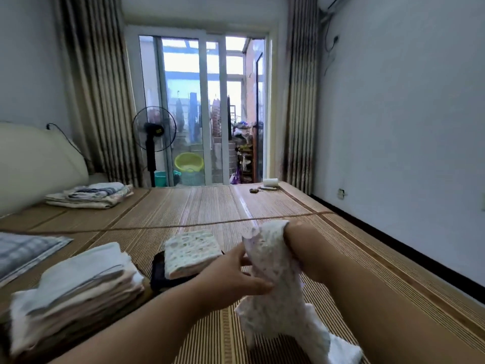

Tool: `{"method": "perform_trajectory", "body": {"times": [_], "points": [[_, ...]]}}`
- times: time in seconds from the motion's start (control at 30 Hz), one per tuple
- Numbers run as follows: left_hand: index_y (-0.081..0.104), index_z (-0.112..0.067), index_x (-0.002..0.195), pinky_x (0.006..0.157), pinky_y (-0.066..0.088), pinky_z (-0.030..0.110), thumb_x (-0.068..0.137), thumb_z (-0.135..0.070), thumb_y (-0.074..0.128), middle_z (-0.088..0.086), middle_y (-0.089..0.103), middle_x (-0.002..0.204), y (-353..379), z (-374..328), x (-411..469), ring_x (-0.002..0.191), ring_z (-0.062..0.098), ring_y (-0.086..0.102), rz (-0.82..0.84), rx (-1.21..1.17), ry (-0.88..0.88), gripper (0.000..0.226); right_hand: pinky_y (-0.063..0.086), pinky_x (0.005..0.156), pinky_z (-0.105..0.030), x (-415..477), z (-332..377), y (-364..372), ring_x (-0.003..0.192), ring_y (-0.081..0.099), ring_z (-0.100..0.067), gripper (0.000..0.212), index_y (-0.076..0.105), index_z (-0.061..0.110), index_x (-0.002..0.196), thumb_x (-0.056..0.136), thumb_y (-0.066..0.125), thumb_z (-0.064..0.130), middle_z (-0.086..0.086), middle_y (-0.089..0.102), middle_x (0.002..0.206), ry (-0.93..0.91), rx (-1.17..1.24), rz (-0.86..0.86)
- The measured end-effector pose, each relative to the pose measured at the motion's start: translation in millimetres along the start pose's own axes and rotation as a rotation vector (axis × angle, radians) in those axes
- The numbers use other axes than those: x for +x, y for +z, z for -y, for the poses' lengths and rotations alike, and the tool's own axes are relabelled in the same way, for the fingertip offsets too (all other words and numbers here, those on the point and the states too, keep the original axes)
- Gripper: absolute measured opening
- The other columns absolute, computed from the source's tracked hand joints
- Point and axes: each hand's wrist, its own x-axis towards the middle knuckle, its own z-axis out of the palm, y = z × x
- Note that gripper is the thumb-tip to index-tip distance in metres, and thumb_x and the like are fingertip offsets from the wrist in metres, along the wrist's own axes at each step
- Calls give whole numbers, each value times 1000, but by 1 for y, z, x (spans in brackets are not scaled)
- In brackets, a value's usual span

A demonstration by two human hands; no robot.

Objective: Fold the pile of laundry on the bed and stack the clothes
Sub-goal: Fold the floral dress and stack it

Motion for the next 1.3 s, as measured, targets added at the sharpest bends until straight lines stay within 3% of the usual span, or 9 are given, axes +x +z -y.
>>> {"method": "perform_trajectory", "body": {"times": [0.1, 0.2, 0.27, 0.5, 0.7, 0.87, 0.93, 1.07, 1.3], "points": [[60, -31, 117, 89, 57, 39, 55, -42, 77, -2, 71, 105, 2, 12, -14, 96, 13, 69, -53, 153, -39, 65, 53, 67, -36, -4, 22, 6, 67, 61, -28, 19, 67, 2, 88, 89, 53, 14, -16, 64, 77, 68, 274, 41], [72, -12, 78, 78, 57, 41, 73, -15, 66, 10, 72, 78, 1, 23, -22, 73, 17, 68, -97, 128, -18, 9, 53, 67, -40, -3, 39, 9, 65, 62, -29, 15, 67, 4, 93, 84, 58, 11, -16, 63, 79, 48, 356, -59], [68, -9, 68, 67, 52, 33, 83, 3, 59, 9, 67, 67, -12, 16, -27, 63, 16, 62, -145, -1, -13, 21, 52, 65, -41, -5, 47, 7, 67, 61, -28, 11, 64, 4, 92, 85, 54, 5, -18, 63, 81, 16, 247, -119], [62, 3, 97, 69, 48, 32, 92, 3, 46, 11, 62, 80, -83, -43, -58, 73, 22, 56, -360, -29, -4, 17, 44, 74, -35, -19, 61, -1, 81, 57, -21, 17, 69, 10, 99, 87, 62, 20, -11, 65, 90, -12, 74, -83], [53, -5, 83, 54, 42, 28, 87, 13, 33, 5, 42, 57, -111, -62, -75, 50, 16, 41, -281, -358, -50, 27, 51, 82, -41, -24, 65, 6, 90, 61, -30, 40, 56, 1, 122, 84, 47, 12, -20, 64, 107, 40, 428, 203], [52, -2, 105, 72, 42, 38, 54, 7, 39, 15, 47, 94, -120, -68, -83, 81, 30, 43, -113, -543, 80, 54, 59, 76, -37, -26, 73, 10, 94, 67, -28, 43, 59, 7, 121, 82, 47, -9, -16, 69, 106, -89, 458, 271], [51, -4, 92, 70, 44, 36, 65, -5, 51, 14, 45, 86, -124, -72, -86, 75, 27, 45, -56, -522, 54, 27, 58, 79, -40, -25, 76, 6, 98, 66, -32, 42, 56, 6, 120, 81, 54, -6, -19, 66, 112, -142, 452, 276], [58, -5, 100, 73, 55, 35, 92, -12, 58, 14, 59, 93, -132, -69, -84, 83, 25, 59, -228, -317, -17, 11, 59, 69, -36, -24, 84, -7, 91, 65, -30, 54, 52, 12, 120, 71, 63, -8, -19, 58, 115, -122, 425, 170], [59, -17, 73, 51, 39, 16, 81, -6, 69, 0, 62, 72, -149, -67, -85, 65, 11, 57, -383, 724, -50, 17, 53, 55, -19, -36, 105, -19, 79, 66, -21, 17, 70, 1, 96, 79, 72, 4, -13, 66, 92, -163, -392, 60]]}}
